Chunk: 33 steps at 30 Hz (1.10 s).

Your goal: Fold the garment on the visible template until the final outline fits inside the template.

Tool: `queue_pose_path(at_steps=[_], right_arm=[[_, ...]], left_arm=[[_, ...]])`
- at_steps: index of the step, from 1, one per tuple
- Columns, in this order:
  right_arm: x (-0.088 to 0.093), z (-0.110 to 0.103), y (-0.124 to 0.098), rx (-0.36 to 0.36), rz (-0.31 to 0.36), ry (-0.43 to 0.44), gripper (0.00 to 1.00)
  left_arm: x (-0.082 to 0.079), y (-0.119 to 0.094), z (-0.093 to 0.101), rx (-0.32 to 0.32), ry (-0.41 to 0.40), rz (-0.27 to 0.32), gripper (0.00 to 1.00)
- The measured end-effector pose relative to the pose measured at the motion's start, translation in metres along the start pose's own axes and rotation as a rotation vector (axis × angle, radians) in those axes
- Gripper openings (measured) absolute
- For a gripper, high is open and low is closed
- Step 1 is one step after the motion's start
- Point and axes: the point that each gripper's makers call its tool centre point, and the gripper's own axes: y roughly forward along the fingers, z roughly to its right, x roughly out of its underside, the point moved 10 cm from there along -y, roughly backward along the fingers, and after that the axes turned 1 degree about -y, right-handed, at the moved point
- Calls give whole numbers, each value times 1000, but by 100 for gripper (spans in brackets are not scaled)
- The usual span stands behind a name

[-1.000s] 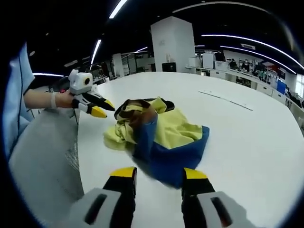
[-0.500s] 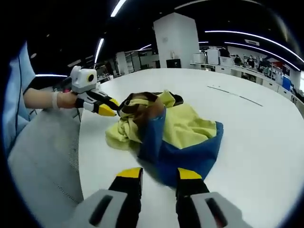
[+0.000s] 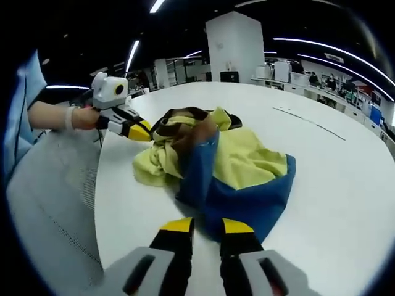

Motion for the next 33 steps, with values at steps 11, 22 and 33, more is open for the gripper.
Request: queue_pose_path(at_steps=[11, 22, 33], right_arm=[[-4, -1, -16, 21, 50, 44, 0], [-19, 7, -63, 77, 89, 57, 0], [-47, 7, -91, 119, 186, 25, 0]], left_arm=[[-6, -10, 0, -17, -4, 9, 0], [-15, -39, -2, -49, 42, 30, 0], [-31, -62, 5, -63, 112, 52, 0]])
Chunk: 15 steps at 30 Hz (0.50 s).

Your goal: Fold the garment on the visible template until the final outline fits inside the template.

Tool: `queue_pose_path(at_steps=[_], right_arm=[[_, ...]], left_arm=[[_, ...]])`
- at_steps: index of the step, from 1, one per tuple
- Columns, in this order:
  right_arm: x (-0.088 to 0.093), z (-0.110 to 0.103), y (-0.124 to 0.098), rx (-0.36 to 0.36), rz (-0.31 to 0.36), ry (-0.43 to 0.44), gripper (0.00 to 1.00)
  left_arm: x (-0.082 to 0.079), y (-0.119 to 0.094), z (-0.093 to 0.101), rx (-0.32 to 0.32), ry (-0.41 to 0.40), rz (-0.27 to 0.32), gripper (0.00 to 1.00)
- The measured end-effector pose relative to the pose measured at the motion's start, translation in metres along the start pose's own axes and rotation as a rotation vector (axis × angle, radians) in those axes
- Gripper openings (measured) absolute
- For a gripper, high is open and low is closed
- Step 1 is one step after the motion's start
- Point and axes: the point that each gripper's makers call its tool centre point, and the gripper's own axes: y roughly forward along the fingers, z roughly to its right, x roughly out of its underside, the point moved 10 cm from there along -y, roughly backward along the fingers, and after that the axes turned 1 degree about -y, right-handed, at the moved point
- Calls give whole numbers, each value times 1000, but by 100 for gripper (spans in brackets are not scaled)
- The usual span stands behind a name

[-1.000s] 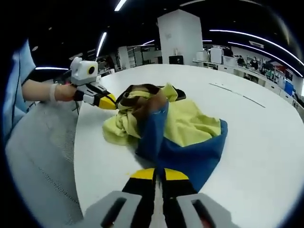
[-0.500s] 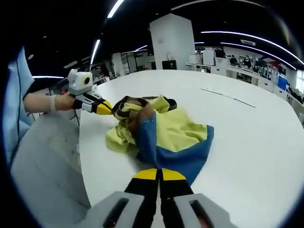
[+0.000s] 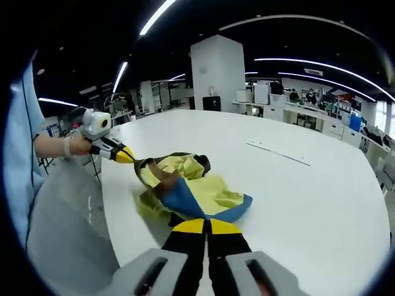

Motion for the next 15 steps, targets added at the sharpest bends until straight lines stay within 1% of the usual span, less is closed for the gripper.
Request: queue_pose_path(at_steps=[3, 5, 6, 8, 9, 10, 11, 13, 14, 15], right_arm=[[-7, 0, -2, 1, 16, -8, 0], [-14, -1, -5, 5, 38, -14, 0], [-18, -1, -7, 6, 48, -16, 0], [-27, -2, -12, 13, 81, -22, 0], [-33, -2, -15, 13, 103, -24, 0], [-37, -2, -17, 12, 119, -22, 0], [-42, -4, -20, 13, 135, -20, 0], [-54, -6, -26, 17, 178, -24, 0], [-59, -6, -28, 16, 197, -22, 0], [-66, -7, -31, 12, 228, -21, 0]], left_arm=[[-11, -5, -1, -7, 17, 20, 0], [-22, -10, -2, -19, 18, 52, 0], [-29, -13, -3, -27, 14, 80, 0], [-39, -18, -4, -40, 22, 107, 0], [-44, -21, -5, -45, 36, 112, 0], [-53, -25, -4, -52, 55, 128, 0], [-59, -28, -4, -57, 60, 143, 0], [-74, -34, -5, -60, 53, 198, 0], [-80, -37, -6, -66, 68, 208, 0], [-89, -41, -6, -84, 93, 221, 0]])
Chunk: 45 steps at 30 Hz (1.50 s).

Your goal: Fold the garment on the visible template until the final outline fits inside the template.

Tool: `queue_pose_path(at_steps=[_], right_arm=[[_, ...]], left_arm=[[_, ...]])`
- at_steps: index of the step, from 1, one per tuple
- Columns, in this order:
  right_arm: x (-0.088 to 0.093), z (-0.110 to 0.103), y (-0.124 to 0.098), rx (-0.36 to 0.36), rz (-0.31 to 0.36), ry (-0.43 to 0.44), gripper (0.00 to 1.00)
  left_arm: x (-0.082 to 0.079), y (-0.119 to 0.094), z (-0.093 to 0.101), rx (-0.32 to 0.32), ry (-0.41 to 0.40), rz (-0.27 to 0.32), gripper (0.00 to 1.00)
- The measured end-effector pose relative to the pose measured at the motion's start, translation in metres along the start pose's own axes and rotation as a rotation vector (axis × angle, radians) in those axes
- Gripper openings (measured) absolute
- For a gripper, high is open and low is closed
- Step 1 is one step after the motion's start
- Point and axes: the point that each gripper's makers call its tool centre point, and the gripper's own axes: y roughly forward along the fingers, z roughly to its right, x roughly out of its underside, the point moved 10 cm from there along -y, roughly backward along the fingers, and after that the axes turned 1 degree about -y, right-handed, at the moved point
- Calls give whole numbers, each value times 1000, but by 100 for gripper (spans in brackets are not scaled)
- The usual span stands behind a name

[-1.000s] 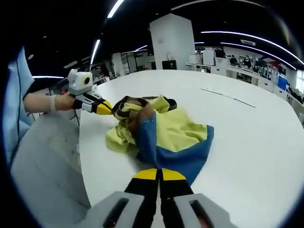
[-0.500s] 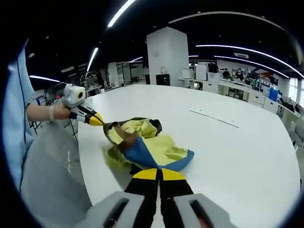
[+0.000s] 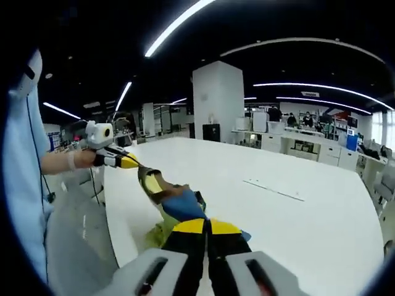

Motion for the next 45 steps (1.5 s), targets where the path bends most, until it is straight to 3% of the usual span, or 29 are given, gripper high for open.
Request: queue_pose_path(at_steps=[6, 15, 18, 22, 26, 27, 29, 33, 42, 45], right_arm=[[-40, -7, -9, -25, 119, -17, 0], [-87, -5, -17, -59, 280, 4, 0], [-93, 4, -10, -52, 284, -4, 0], [-81, 26, 12, -24, 196, 18, 0], [-62, 55, 40, -12, 117, 54, 0], [-58, 59, 45, -7, 94, 70, 0], [-52, 70, 57, -2, 67, 65, 0], [-39, 97, 83, 1, 13, 119, 0], [-5, 147, 143, 33, -78, 137, 0], [12, 159, 158, 47, -124, 161, 0]], left_arm=[[-43, -9, -7, -27, 41, 110, 0], [-78, -15, -20, -44, 86, 182, 0], [-81, -8, -30, -47, 60, 192, 0], [-72, 16, -47, -46, 67, 151, 0], [-54, 47, -66, -47, -2, 71, 0], [-52, 53, -70, -43, 5, 76, 0], [-45, 67, -78, -43, -11, 38, 0], [-32, 90, -99, -39, -51, 17, 0], [7, 159, -142, -61, -120, -75, 0], [16, 178, -146, -61, -127, -100, 0]])
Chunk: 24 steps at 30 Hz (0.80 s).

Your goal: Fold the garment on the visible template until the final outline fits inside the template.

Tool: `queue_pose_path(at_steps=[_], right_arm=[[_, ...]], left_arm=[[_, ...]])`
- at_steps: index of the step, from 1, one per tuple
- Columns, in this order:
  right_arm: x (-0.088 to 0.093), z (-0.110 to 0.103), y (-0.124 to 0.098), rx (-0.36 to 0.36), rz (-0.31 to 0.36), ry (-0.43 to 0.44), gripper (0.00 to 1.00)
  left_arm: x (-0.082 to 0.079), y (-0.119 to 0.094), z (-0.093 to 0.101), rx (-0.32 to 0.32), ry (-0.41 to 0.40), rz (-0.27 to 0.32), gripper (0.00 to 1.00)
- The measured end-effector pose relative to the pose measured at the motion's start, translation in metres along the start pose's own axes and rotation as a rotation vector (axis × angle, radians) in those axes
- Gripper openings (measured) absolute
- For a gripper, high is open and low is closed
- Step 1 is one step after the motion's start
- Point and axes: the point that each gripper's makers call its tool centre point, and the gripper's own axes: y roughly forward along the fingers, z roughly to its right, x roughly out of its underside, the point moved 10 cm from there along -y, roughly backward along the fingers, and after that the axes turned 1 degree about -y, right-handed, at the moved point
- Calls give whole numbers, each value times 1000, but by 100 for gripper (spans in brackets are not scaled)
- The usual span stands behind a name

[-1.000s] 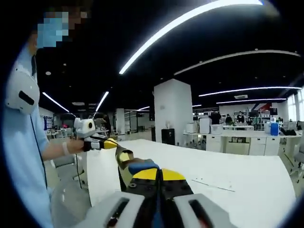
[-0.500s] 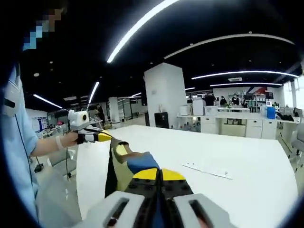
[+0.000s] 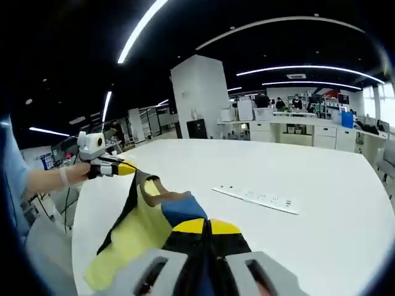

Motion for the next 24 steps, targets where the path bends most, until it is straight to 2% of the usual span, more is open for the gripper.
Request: queue_pose_path(at_steps=[6, 7, 9, 14, 18, 24], right_arm=[[25, 24, 36, 30, -105, 31, 0], [29, 27, 43, 37, -122, 29, 0], [32, 30, 50, 46, -144, 24, 0], [44, 43, 69, 69, -215, 37, 0], [48, 51, 79, 83, -233, 32, 0], [52, 59, 89, 98, -265, 52, 0]], left_arm=[[26, 41, -8, 23, 2, -117, 0], [31, 47, -8, 30, -41, -138, 0], [37, 57, -11, 29, -25, -162, 0], [52, 71, -19, 18, -62, -205, 0], [63, 79, -26, 15, -68, -246, 0], [68, 84, -28, 4, -79, -250, 0]])
